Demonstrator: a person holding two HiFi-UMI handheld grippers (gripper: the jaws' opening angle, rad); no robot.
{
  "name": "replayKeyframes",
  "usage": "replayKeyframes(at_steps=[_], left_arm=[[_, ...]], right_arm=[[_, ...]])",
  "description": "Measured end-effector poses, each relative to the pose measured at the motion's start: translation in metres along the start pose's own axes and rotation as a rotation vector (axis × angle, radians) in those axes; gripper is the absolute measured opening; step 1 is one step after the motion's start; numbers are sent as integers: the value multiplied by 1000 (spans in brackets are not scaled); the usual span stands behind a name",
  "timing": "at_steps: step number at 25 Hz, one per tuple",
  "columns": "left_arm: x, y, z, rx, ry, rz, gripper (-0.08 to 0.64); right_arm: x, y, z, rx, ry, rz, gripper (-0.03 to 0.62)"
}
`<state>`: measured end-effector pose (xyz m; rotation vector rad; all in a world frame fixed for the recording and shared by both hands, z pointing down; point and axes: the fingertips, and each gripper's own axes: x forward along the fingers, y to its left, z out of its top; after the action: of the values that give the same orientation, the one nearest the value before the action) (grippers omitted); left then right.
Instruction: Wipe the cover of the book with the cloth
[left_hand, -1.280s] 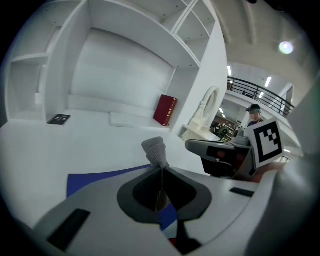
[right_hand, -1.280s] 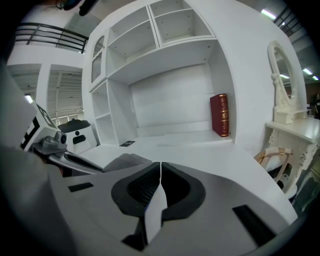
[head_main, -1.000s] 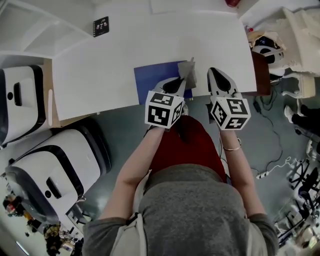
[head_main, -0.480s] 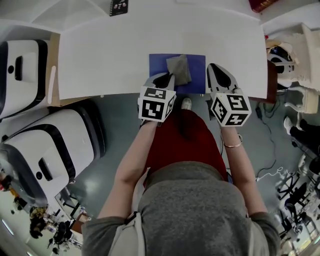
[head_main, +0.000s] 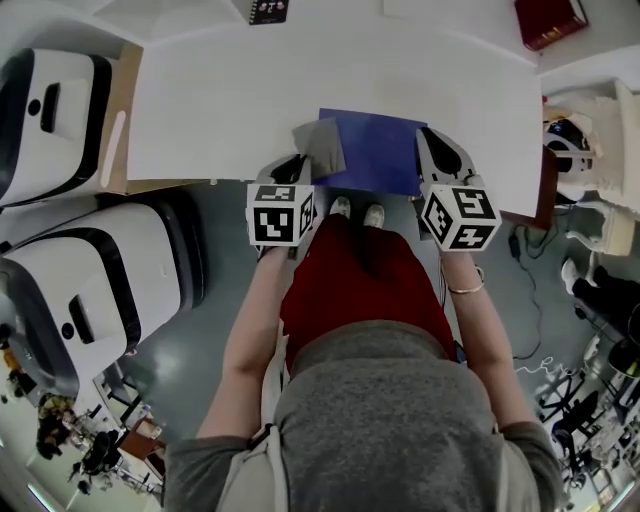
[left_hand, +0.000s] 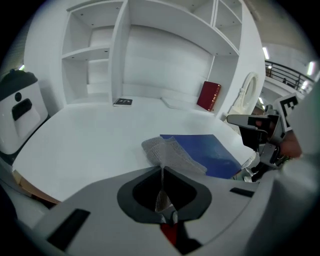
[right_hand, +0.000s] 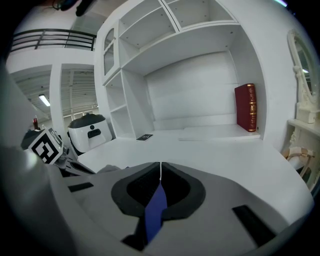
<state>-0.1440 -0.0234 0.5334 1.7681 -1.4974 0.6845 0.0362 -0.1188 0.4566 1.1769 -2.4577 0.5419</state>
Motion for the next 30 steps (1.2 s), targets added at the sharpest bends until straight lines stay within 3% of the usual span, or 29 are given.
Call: replayKeyframes(at_steps=[3,7,13,18,21,25,30], left_arm=[[-12,12,3,-2,-18,27,25],[-23,-5,20,13,-65,-19,25],[-13,-79,44,65,-92,-197,25],[3,-152,43,117,-57,-379,25],[9,-183,35,147,-24,-440,25],[20,-196,16,177,27,-453,25],[25,-173,-2,178,53,-384,25]], right_arm=[[-2,-2,4,2,-11,-9,31],[-11,-13,6,16,-31,-45,31],[-38,-41,2,62,-57,-137,31],[-69,-69,-11,115,-73,-235,31],[-86,-81,-20,138,-73,-276,31],[-97,-86,-31,152,-58,-294,29],[-88,-75,-35,136,-34,-259,31]])
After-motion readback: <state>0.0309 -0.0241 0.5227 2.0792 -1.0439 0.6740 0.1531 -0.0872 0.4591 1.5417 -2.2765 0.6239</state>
